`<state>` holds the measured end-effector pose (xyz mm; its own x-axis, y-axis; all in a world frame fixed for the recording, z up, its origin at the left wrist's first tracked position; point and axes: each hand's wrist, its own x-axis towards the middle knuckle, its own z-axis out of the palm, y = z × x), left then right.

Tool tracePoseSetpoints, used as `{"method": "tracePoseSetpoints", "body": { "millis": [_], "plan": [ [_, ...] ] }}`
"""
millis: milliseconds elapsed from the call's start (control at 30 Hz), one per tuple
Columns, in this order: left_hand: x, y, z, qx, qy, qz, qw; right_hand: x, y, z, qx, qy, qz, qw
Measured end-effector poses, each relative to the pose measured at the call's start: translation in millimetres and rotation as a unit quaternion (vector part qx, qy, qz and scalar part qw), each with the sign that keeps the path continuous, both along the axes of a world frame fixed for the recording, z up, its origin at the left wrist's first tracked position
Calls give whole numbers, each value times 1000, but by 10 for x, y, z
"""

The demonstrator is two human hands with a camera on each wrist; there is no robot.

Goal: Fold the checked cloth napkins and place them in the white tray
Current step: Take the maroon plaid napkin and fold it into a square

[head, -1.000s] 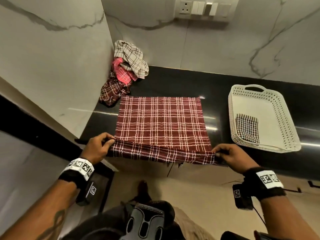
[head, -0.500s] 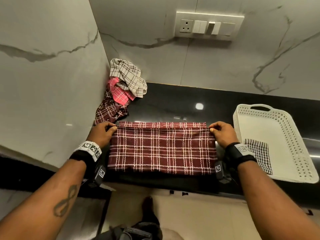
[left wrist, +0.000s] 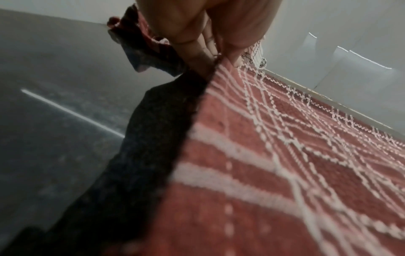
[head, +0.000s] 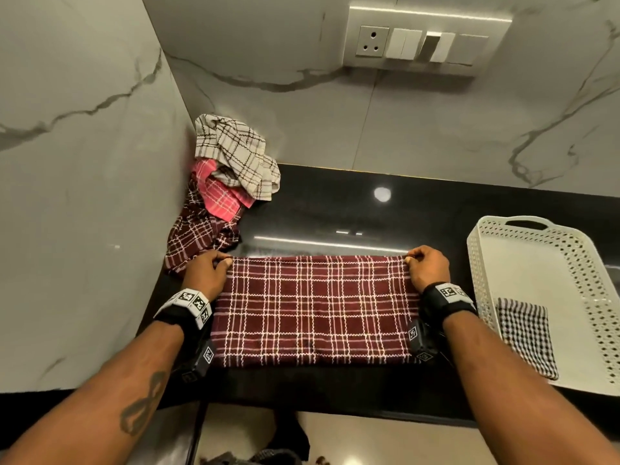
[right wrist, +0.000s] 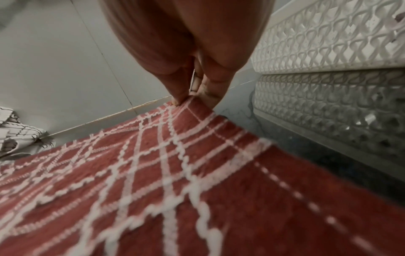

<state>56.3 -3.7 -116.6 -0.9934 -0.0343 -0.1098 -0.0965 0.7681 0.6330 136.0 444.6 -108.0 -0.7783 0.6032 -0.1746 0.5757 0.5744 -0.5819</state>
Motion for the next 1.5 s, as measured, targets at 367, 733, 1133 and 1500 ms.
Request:
{"method": "tracePoseSetpoints", "body": {
  "millis": [367, 733, 1133, 1500],
  "plan": [
    [-23, 90, -15, -38, 16, 22, 999, -120, -30, 54, 29, -64, 3, 998],
    [293, 636, 365, -351, 113, -143, 918, -35, -1006, 441, 150, -73, 260, 951],
    [424, 360, -45, -344, -77, -324, 878, 217, -881, -57, 132, -273, 338, 891],
    [684, 677, 211, -339, -29, -351, 872, 389, -1277, 150, 151, -216, 377, 888]
  ]
}}
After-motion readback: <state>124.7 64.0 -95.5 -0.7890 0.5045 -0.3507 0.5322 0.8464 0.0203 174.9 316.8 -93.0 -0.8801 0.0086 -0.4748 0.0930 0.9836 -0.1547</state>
